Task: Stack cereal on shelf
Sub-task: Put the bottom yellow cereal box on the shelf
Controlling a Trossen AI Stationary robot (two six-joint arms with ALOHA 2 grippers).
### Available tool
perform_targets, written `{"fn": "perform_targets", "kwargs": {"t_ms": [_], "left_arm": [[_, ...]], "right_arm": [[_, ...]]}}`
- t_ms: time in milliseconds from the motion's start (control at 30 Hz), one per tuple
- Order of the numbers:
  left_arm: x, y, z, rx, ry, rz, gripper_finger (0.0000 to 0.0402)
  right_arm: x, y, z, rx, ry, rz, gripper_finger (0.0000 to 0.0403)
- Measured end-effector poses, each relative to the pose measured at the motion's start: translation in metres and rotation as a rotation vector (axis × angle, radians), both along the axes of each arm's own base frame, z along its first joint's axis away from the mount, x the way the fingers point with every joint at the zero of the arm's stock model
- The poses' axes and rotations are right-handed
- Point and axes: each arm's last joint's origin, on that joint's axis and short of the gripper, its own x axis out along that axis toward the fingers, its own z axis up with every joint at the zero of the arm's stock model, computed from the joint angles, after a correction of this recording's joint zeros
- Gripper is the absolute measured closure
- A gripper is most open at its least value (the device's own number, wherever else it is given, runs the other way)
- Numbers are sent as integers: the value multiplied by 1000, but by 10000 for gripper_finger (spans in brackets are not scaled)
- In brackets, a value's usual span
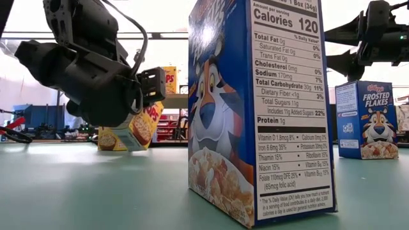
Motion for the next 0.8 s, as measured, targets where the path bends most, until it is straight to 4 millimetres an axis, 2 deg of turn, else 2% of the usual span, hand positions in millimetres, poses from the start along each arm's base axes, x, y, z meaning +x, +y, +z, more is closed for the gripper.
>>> {"fn": "perform_targets", "kwargs": {"t_ms": [267, 800], "left_arm": [[0, -1, 0, -3, -1, -2, 216], [0, -2, -1, -23, -9, 3, 93]], "right_arm": [[0, 0, 0, 0, 0, 0, 19], [0, 0, 0, 0, 0, 0, 19]]}}
